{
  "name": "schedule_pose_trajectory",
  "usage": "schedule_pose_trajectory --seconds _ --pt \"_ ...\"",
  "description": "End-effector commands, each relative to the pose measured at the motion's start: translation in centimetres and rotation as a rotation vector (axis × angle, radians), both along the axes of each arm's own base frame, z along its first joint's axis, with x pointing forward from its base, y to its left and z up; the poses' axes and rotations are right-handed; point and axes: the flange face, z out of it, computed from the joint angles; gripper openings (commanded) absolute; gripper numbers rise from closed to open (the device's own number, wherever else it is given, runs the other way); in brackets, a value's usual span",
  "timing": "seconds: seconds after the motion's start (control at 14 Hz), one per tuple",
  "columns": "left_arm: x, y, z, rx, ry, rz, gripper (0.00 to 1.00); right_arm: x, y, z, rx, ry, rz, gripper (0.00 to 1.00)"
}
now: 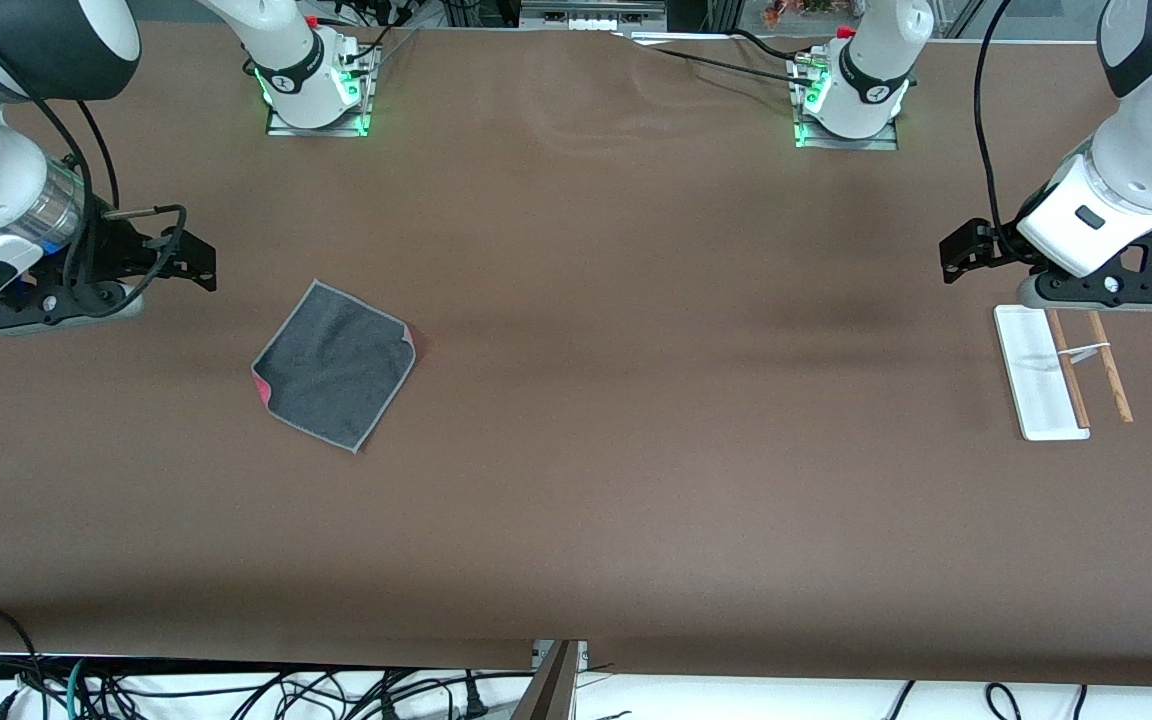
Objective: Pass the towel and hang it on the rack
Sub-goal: 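Lower the right gripper over the grey towel's corner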
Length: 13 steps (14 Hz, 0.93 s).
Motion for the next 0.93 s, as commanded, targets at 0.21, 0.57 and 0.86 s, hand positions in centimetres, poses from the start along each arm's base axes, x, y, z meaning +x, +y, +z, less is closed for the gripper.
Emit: schedule_pose_trajectory --seconds 0.21,0.57,0.86 --pt "-0.6 0.0 0.8 -0.015 -0.001 -0.012 1.00 -0.3 0.0 0.4 0.001 -0.008 -0.006 1.00" --pt "-0.6 0.0 0.8 -0.014 -0.001 -0.009 1.00 0.8 -0.2 -3.3 -0.039 0.038 0.012 1.00" --pt "-0.6 0.0 0.8 -0.014 -0.001 -0.009 1.00 2.0 -0.6 -12.3 -0.050 0.038 0.048 1.00"
